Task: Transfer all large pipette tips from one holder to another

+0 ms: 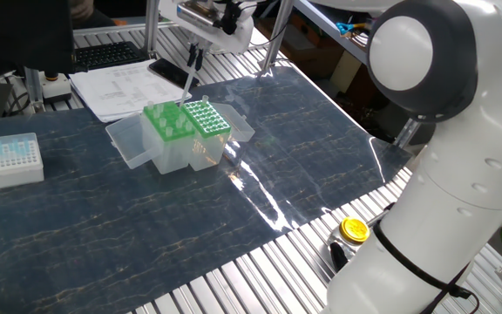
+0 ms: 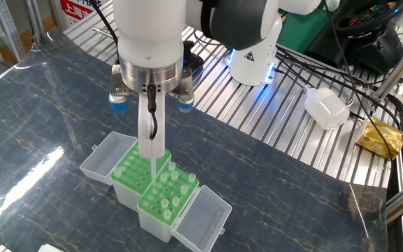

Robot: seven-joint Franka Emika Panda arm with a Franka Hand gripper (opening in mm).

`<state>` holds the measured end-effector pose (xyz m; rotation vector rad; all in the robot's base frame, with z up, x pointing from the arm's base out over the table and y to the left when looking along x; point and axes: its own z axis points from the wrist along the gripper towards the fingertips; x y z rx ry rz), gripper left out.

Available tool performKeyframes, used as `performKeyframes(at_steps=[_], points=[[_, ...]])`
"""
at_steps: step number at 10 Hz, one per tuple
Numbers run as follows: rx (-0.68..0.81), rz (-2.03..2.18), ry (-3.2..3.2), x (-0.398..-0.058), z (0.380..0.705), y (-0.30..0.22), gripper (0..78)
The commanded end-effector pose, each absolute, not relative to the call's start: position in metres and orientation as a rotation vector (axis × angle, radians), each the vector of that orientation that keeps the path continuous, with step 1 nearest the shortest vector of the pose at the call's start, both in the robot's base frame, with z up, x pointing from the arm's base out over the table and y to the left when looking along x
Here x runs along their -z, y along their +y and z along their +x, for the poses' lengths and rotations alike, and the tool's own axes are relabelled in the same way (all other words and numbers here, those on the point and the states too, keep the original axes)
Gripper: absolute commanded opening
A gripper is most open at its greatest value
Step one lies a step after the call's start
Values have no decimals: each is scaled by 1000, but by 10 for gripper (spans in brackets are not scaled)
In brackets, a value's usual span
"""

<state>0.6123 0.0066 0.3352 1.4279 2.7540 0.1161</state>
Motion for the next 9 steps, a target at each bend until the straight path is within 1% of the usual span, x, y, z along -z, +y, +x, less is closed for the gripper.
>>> performKeyframes(at_steps=[1,9], points=[[-121,1439,2742,-336,614,8,11],[-135,1463,2723,-333,617,11,11]])
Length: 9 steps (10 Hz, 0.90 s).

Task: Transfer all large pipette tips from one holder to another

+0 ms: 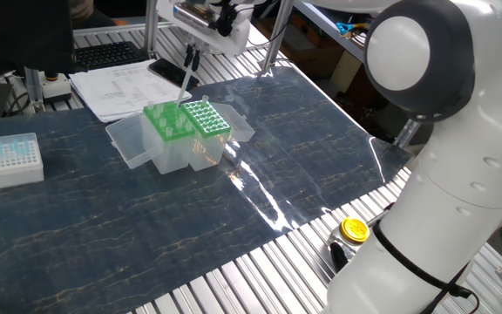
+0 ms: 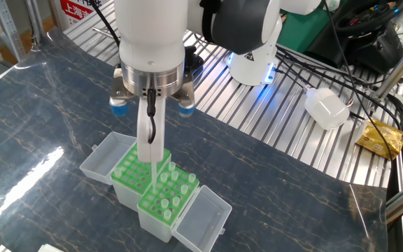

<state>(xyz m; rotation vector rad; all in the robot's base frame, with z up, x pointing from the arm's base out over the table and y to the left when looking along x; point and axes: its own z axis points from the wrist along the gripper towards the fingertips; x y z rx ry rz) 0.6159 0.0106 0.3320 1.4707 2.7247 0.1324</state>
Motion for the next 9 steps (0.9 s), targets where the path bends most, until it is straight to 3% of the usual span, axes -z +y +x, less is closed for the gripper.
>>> performKeyframes(at_steps=[1,9], points=[[-133,1457,2726,-333,617,11,11],[-108,1445,2724,-323,616,12,11]])
